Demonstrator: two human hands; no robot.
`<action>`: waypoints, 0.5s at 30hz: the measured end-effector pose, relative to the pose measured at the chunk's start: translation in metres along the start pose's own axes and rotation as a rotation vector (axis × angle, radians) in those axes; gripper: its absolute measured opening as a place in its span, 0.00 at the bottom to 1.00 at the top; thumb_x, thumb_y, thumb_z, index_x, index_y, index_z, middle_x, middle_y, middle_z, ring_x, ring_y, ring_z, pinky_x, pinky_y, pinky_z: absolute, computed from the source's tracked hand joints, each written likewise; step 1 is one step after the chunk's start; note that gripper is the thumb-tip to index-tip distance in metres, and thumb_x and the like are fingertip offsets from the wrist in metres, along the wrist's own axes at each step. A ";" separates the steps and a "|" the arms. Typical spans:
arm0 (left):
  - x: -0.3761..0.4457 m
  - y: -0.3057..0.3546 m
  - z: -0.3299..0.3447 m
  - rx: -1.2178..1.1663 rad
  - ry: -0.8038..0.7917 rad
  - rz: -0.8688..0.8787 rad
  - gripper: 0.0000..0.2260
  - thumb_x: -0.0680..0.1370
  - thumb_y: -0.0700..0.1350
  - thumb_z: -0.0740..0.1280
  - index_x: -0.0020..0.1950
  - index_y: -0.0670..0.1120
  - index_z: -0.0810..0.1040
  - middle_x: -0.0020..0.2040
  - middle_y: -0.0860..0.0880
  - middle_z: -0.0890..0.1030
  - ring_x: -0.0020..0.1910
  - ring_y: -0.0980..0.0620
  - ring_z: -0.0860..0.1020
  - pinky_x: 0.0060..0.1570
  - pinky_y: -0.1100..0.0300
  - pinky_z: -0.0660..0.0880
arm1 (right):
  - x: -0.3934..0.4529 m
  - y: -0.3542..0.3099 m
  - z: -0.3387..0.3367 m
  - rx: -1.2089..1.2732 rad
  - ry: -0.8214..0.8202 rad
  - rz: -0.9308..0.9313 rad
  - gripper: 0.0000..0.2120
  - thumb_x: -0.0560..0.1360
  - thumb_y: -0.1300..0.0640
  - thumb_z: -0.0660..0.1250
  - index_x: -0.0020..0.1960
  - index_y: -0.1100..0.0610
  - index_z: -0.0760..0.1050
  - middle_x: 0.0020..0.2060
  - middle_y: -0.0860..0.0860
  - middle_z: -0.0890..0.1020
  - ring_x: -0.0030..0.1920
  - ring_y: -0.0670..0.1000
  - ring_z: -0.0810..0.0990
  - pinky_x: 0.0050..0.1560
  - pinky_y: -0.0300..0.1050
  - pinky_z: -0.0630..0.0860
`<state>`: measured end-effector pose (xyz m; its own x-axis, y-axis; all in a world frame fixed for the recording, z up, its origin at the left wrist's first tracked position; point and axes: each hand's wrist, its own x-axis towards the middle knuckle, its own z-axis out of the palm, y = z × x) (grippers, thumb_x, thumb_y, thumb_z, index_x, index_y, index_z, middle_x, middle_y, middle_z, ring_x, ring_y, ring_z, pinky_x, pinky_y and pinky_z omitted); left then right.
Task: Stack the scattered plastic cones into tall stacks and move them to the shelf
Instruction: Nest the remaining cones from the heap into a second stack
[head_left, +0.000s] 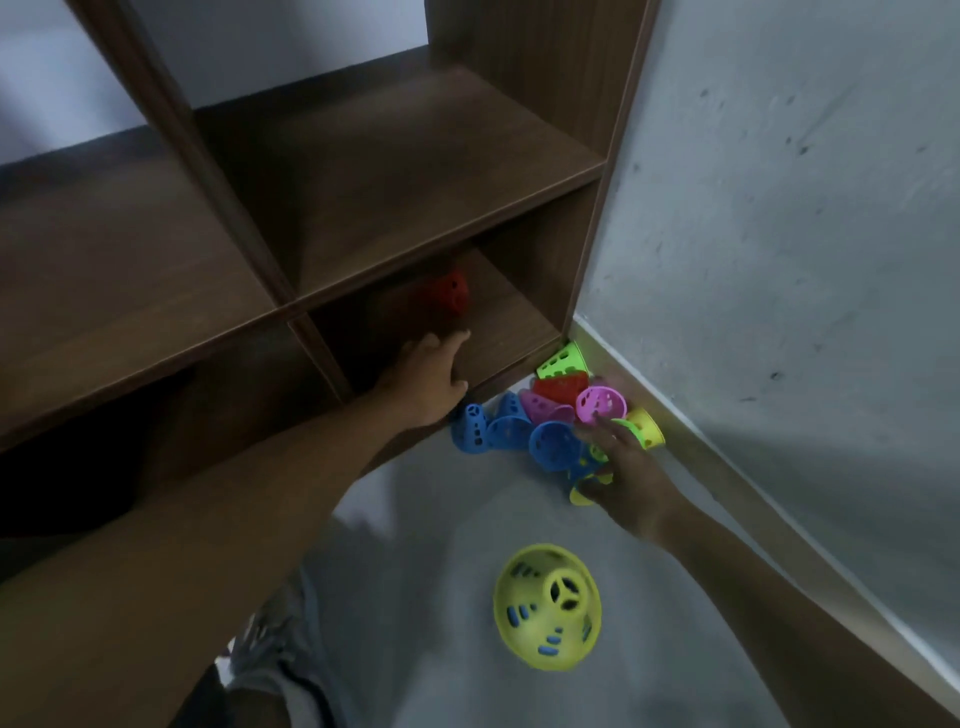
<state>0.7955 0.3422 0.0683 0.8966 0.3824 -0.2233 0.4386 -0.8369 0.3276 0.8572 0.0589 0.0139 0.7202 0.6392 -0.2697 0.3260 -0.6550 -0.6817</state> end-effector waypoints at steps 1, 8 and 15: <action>0.011 0.000 -0.002 0.019 -0.025 -0.013 0.33 0.80 0.51 0.67 0.81 0.57 0.54 0.72 0.43 0.68 0.73 0.40 0.66 0.68 0.45 0.70 | 0.004 0.002 0.001 -0.007 -0.008 0.020 0.34 0.73 0.65 0.74 0.74 0.48 0.68 0.77 0.51 0.58 0.66 0.56 0.75 0.61 0.46 0.77; 0.085 -0.004 -0.003 0.030 -0.132 -0.164 0.36 0.81 0.53 0.65 0.83 0.56 0.47 0.80 0.40 0.55 0.79 0.35 0.54 0.75 0.40 0.60 | 0.019 0.017 0.015 -0.064 -0.054 0.087 0.37 0.75 0.57 0.73 0.79 0.47 0.60 0.80 0.48 0.53 0.62 0.54 0.78 0.58 0.43 0.79; 0.108 -0.012 0.010 0.001 -0.160 -0.263 0.37 0.81 0.53 0.66 0.83 0.53 0.47 0.81 0.41 0.52 0.79 0.34 0.51 0.75 0.39 0.59 | 0.030 0.027 0.018 -0.062 -0.045 0.104 0.36 0.76 0.58 0.72 0.79 0.52 0.61 0.78 0.51 0.61 0.68 0.54 0.74 0.66 0.50 0.76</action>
<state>0.8864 0.3901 0.0310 0.7313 0.5192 -0.4423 0.6539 -0.7180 0.2385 0.8768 0.0680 -0.0244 0.7240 0.5833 -0.3682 0.2896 -0.7415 -0.6052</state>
